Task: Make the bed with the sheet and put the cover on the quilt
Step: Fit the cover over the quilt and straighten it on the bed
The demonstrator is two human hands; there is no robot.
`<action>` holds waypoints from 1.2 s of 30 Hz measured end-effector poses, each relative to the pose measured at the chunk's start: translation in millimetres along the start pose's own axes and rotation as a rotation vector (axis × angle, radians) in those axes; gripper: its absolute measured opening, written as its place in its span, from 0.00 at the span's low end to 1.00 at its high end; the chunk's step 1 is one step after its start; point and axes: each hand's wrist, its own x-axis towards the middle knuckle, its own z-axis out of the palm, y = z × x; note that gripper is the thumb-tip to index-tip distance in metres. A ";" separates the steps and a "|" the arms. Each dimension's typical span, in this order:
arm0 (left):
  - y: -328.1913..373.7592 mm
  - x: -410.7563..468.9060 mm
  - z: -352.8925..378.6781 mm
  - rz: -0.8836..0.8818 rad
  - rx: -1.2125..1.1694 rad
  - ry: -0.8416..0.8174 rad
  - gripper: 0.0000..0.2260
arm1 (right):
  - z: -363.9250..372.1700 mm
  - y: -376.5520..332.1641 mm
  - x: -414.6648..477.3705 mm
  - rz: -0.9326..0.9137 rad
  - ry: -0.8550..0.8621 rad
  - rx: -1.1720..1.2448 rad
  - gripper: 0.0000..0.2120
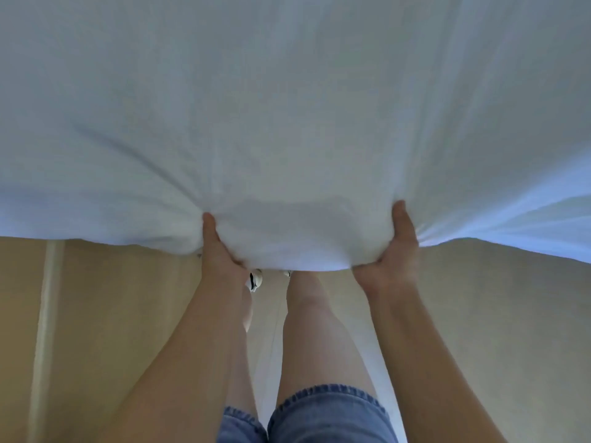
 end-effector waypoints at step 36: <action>-244.8 -44.0 46.0 0.142 -0.028 -0.081 0.10 | -180.6 -215.8 87.4 -0.057 -0.195 -0.016 0.09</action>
